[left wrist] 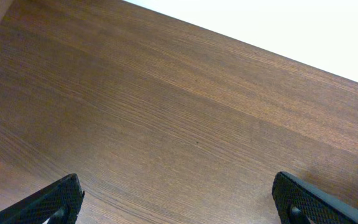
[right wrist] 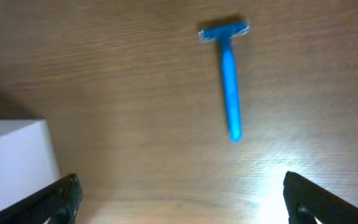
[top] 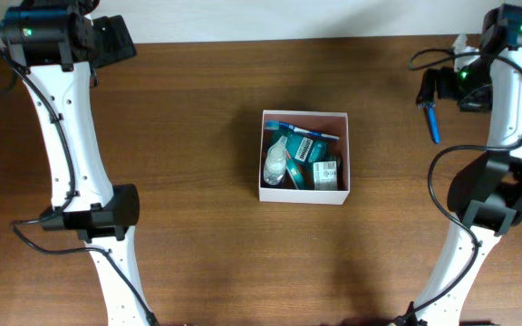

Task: Pack container
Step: 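Release the tube and move the right gripper toward the blue razor, then lower the right gripper over the blue razor and close on its handle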

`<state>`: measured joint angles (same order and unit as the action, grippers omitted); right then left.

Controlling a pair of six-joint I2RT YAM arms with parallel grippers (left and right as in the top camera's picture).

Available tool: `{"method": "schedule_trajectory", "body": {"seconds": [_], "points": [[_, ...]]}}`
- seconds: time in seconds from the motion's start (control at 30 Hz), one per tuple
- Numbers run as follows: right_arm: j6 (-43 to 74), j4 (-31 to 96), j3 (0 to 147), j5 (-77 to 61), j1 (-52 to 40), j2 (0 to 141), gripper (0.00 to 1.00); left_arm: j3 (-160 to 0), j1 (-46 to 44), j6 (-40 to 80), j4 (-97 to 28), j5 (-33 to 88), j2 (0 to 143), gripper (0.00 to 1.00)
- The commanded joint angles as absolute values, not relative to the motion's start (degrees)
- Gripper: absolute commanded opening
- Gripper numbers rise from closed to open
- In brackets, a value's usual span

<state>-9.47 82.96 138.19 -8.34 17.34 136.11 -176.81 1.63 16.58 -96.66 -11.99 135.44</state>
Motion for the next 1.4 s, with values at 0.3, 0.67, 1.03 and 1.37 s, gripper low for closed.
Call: {"method": "schedule_trajectory", "body": {"seconds": [0.3, 0.67, 1.03, 1.37], "points": [[-16.32, 70.94, 124.20, 0.45, 17.65, 135.98, 0.99, -176.59, 1.52, 17.30, -96.68, -11.75, 134.26, 0.99], [-18.44, 69.63, 122.87, -0.19, 17.65, 139.50, 0.99, -176.59, 1.50, 17.30, -96.68, -11.75, 134.26, 0.99], [-20.78, 67.83, 122.87, -0.38, 17.63, 141.67, 1.00, -176.59, 1.50, 17.30, -96.68, -11.75, 134.26, 0.99], [-20.75, 65.63, 122.87, -0.40, 17.65, 143.55, 0.83, -176.59, 1.50, 17.30, -96.68, -11.75, 134.23, 0.99]]}}
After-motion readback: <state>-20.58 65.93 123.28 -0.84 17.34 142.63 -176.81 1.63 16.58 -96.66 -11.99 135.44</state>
